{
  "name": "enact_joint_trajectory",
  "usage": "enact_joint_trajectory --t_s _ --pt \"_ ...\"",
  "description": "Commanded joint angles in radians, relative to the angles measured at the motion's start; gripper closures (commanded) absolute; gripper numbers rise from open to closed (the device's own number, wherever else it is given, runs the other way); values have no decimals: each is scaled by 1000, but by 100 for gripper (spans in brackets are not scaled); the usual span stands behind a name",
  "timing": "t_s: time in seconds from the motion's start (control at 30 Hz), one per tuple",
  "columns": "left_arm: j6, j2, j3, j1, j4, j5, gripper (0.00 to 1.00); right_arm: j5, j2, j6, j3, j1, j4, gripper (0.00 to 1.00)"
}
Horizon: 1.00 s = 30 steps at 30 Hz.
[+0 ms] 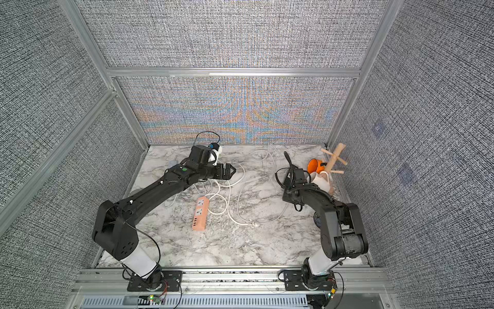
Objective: Unwrap the cord wrapped around the power strip
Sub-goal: Move the power strip to the center of the board, then reset both arms
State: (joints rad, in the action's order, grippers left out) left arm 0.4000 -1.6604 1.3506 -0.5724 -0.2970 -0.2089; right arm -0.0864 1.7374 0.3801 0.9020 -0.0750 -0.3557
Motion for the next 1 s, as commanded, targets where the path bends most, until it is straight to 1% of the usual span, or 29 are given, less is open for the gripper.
enact_joint_trajectory --t_s 0.0,0.1,0.27,0.3,0.33,0.4,0.47,0.53,0.63,0.67,0.7,0.73,0.8,0.87,0.9,0.93,0.97 --pt "-5 12 -5 3 7 8 1 -93 -8 -46 6 45 -28 100" --pt "-4 15 -11 3 13 9 1 -101 -21 -56 0 69 -20 100" --pt "-5 11 -10 5 14 4 1 -98 -19 -68 18 65 -12 100" --pt "-9 13 -10 5 13 6 1 -76 -27 -82 18 63 -2 97" --pt "-12 16 -10 5 9 12 1 -54 -37 -96 15 59 10 89" --pt "-28 26 -10 7 -3 32 1 24 -80 -127 -13 55 53 69" --pt "-41 42 -10 15 -14 50 1 89 -127 -146 -32 55 79 54" --pt "-59 66 -11 28 -23 70 1 123 -177 -158 -42 54 92 38" --pt "-101 111 -20 44 -46 135 1 162 -250 -188 -45 53 103 20" --pt "-119 130 -27 51 -59 169 1 170 -279 -199 -52 53 122 13" --pt "-135 152 -37 56 -68 208 1 174 -304 -207 -68 52 149 9" --pt "-152 178 -55 62 -76 260 1 179 -342 -218 -92 52 194 3" --pt "-178 238 -110 81 -75 352 1 184 -426 -225 -200 45 337 2" --pt "-206 310 -191 106 -60 459 1 193 -516 -268 -337 28 549 2" --pt "-222 341 -236 116 -45 513 1 179 -542 -290 -397 16 636 2" --pt "-246 375 -290 126 -15 587 1 135 -558 -293 -455 0 715 2" --pt "-267 405 -344 136 15 652 1 84 -558 -313 -482 -14 750 2"
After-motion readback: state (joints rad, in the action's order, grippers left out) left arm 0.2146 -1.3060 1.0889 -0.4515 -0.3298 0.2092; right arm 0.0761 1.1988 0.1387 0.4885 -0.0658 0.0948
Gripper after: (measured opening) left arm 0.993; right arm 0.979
